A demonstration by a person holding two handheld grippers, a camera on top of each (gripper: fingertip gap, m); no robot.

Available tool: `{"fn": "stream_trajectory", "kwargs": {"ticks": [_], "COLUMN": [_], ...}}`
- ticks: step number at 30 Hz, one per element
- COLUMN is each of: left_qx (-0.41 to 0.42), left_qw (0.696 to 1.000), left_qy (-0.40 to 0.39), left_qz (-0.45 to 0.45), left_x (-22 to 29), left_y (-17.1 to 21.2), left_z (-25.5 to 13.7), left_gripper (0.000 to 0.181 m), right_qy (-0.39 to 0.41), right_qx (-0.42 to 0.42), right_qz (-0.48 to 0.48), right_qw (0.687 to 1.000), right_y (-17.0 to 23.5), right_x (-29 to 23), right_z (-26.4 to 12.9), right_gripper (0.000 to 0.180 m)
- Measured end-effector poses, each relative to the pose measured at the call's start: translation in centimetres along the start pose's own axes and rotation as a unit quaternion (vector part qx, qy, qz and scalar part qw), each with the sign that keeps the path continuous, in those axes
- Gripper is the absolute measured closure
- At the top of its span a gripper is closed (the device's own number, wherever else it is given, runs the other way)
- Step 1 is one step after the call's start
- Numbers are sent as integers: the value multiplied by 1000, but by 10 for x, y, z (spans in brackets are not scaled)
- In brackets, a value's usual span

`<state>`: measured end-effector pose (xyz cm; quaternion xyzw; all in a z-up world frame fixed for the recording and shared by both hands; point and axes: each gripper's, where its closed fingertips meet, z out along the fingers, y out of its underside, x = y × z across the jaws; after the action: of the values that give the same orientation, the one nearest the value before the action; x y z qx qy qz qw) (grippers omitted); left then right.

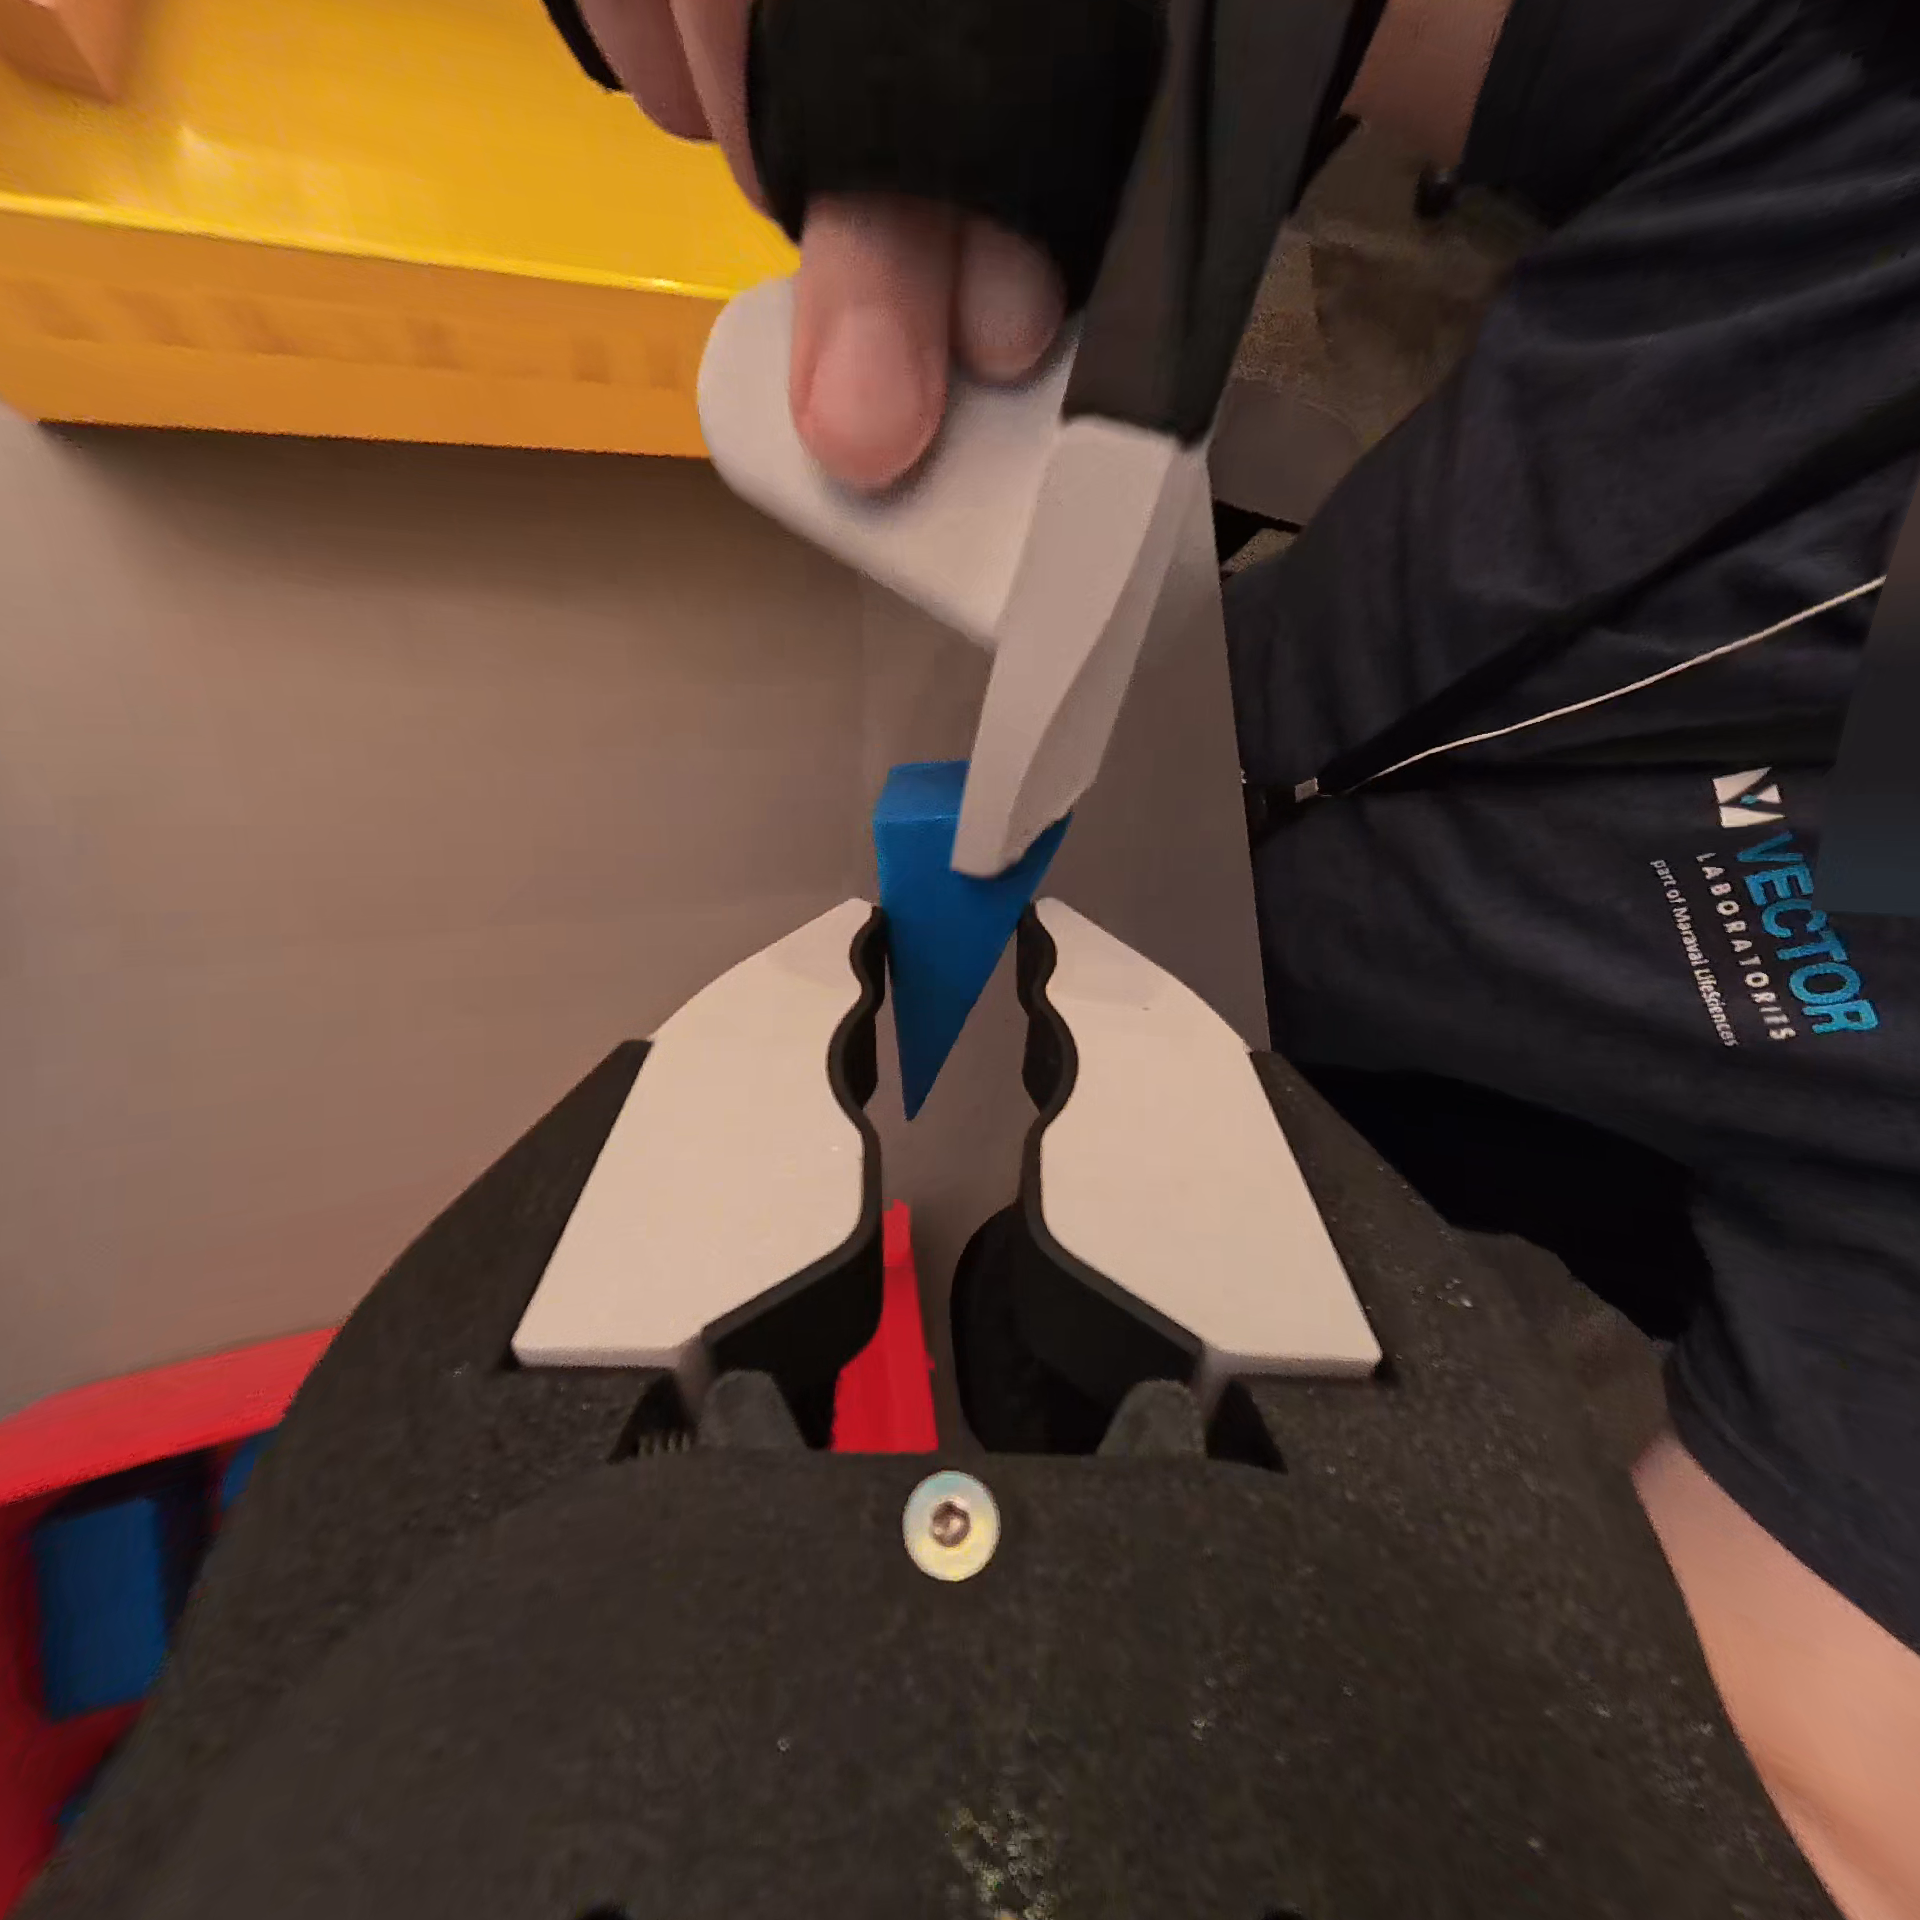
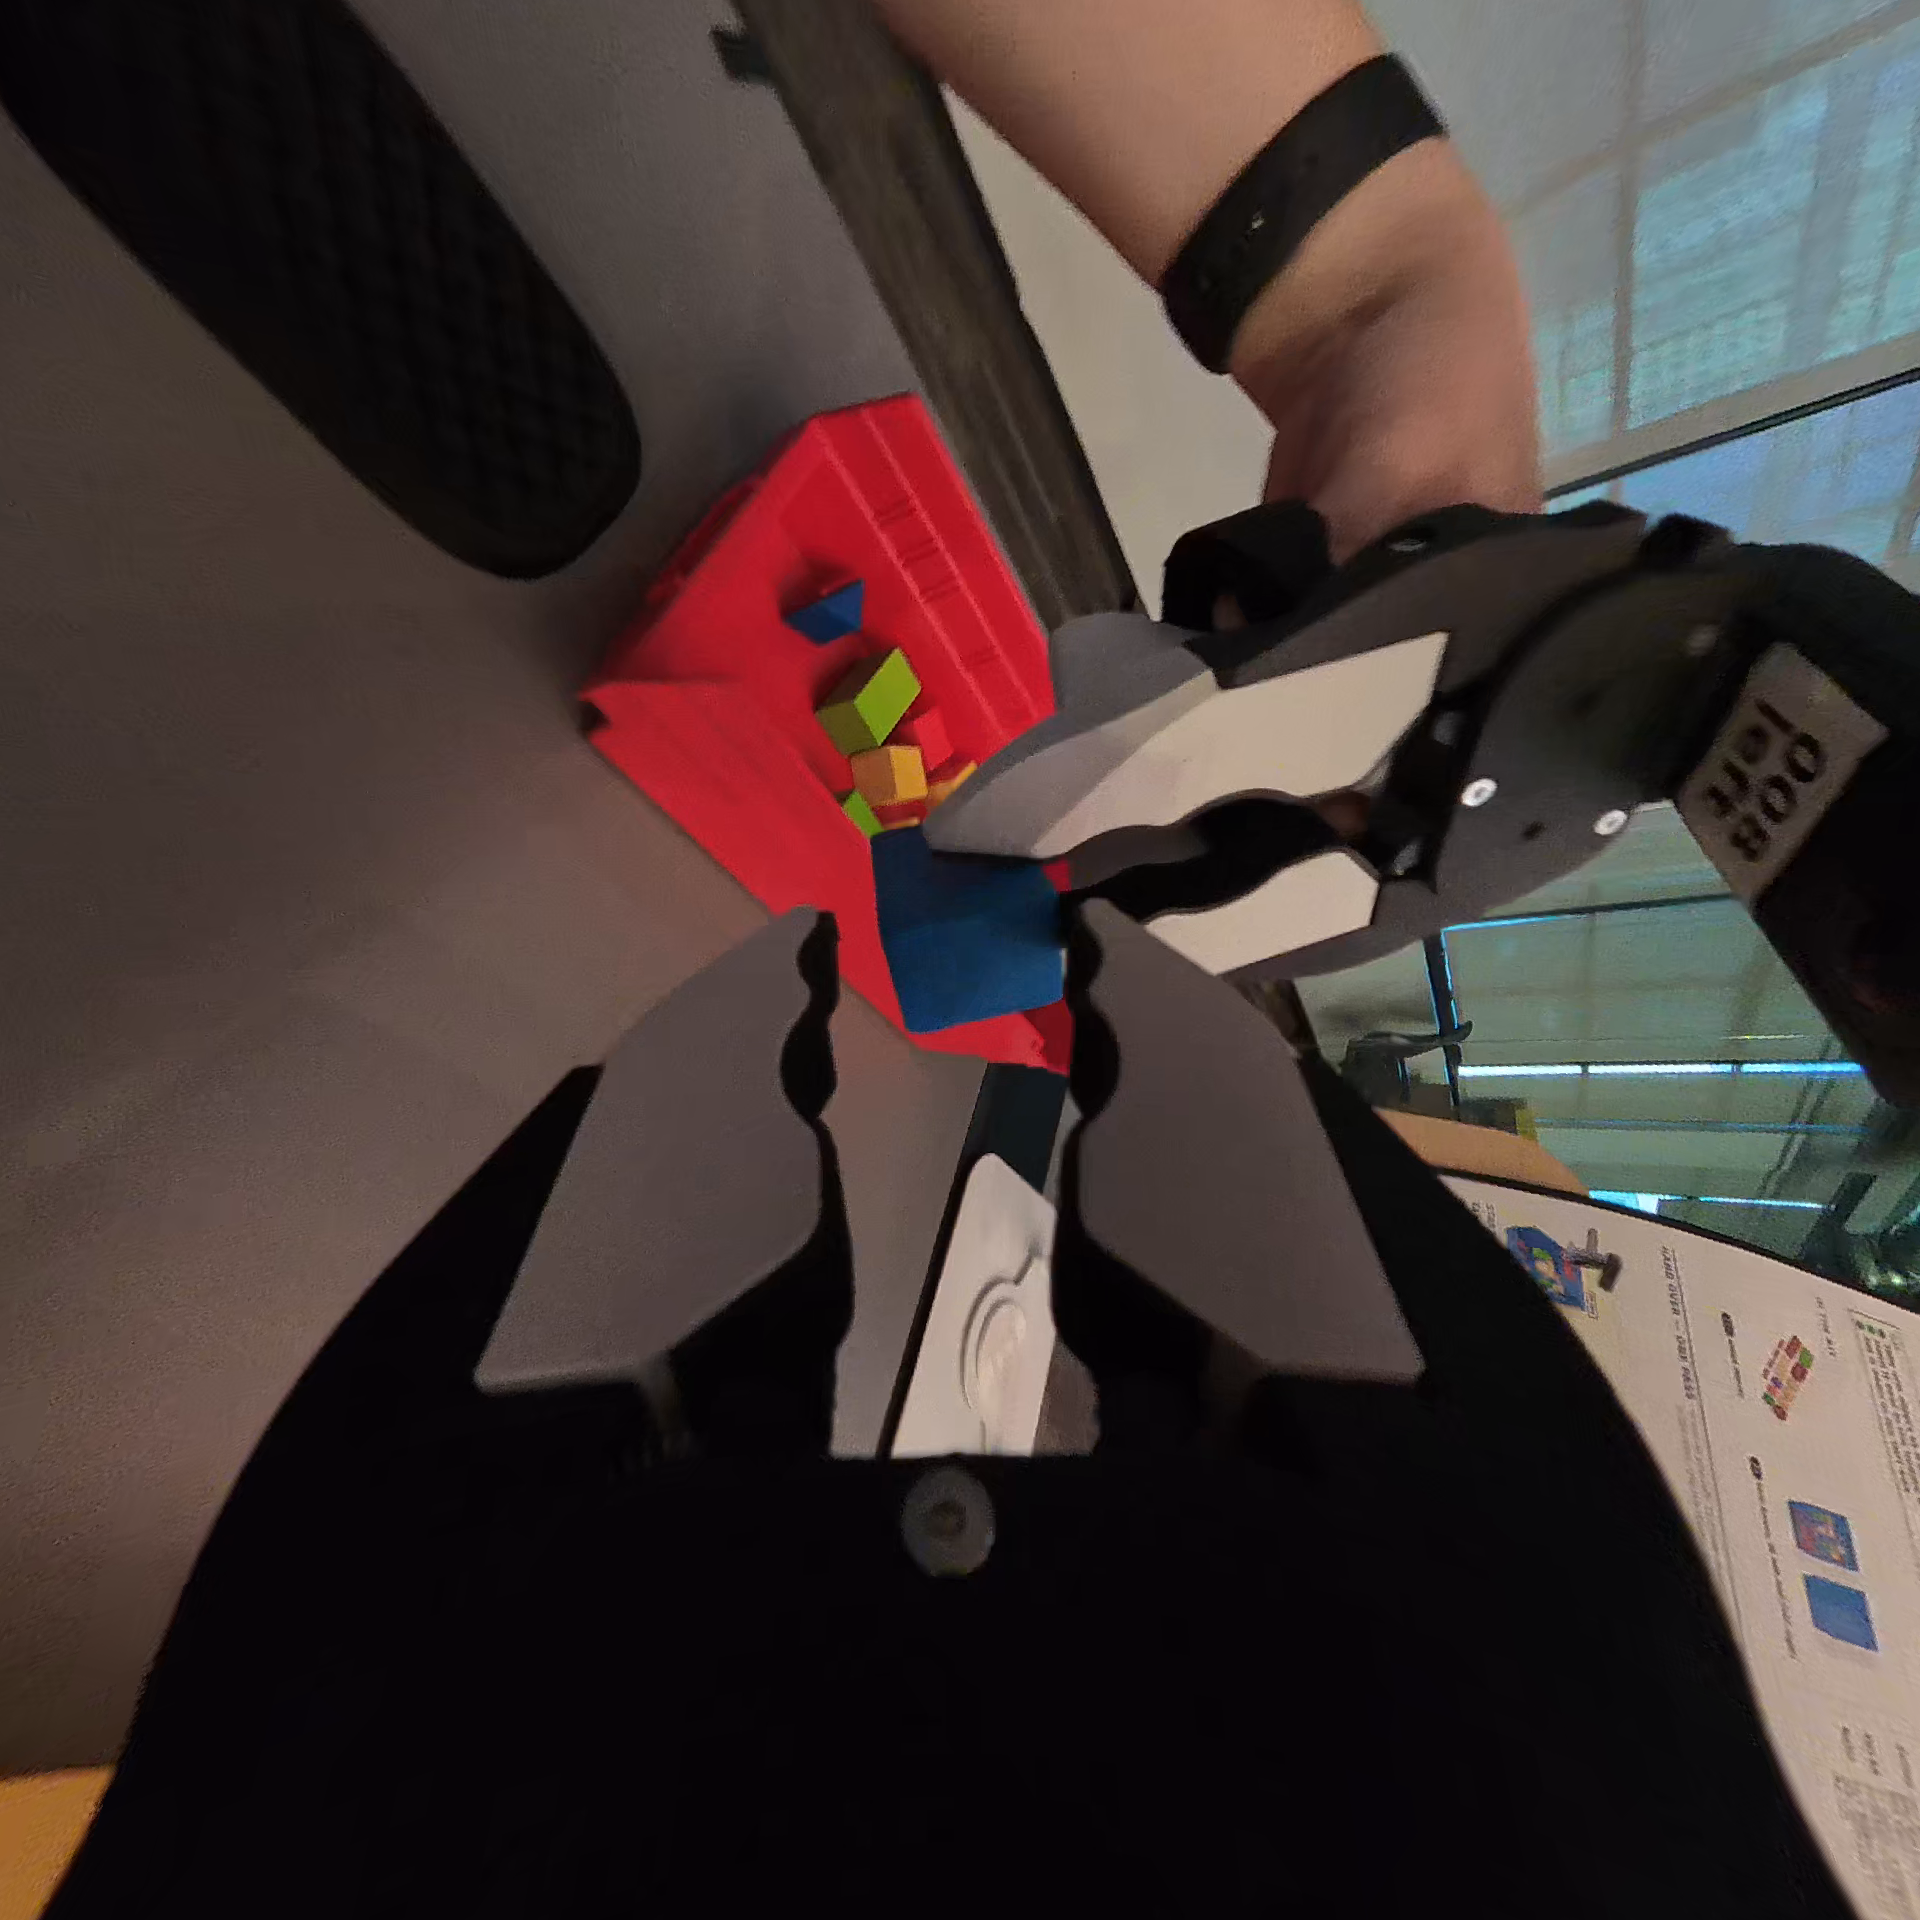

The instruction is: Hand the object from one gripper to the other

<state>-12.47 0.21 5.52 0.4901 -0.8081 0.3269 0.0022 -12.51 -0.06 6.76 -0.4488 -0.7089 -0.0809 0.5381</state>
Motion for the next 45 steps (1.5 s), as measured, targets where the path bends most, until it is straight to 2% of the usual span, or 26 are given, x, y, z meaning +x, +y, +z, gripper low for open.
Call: {"fn": "stream_trajectory", "kwargs": {"ticks": [1,3,6,7,10,12,14,17,19,25,29,33,36,39,43,45], "left_qx": [-5,-7,43,63,112,121,121,116,115,91,94,81,57,-6,-82,-113], "left_qw": [1000,1000,999,998,993,991,991,991,991,994,993,988,974,953,918,905], "left_qy": [4,3,2,-6,-28,-45,-58,-63,-62,-64,-72,-125,-201,-270,-298,-313], "left_qz": [5,14,5,-3,-14,-25,-23,-15,-6,-4,-7,-40,-93,-139,-248,-265], "left_x": [1,-1,-6,-10,-14,-13,-9,-1,6,20,27,13,-13,-36,-55,-62], "left_y": [-2,-5,-17,-20,-16,-4,8,17,18,26,31,52,87,141,214,237], "left_z": [3,7,4,-1,-21,-31,-36,-34,-31,-26,-31,-38,-49,-59,-54,-48], "left_gripper": [157,157,152,146,149,151,152,151,151,151,151,151,151,149,147,145], "right_qy": [1,-5,-6,-2,52,102,127,105,77,-8,-50,-76,-94,-113,-119,-117], "right_qx": [-11,-20,-40,-54,-132,-191,-239,-301,-318,-291,-293,-291,-303,-319,-340,-337], "right_qz": [-4,3,41,55,147,267,384,470,493,545,560,573,568,560,542,549], "right_qw": [1000,1000,998,997,979,939,883,823,806,786,773,762,760,756,759,756], "right_y": [3,6,17,28,94,158,219,280,304,323,332,333,336,338,343,343], "right_x": [0,-3,-6,-6,11,19,6,-40,-68,-109,-124,-130,-137,-146,-155,-155], "right_z": [-1,-4,-15,-24,-73,-118,-148,-153,-143,-101,-88,-83,-86,-89,-90,-90], "right_gripper": [144,145,146,146,146,146,146,146,146,146,146,146,146,146,145,145]}}
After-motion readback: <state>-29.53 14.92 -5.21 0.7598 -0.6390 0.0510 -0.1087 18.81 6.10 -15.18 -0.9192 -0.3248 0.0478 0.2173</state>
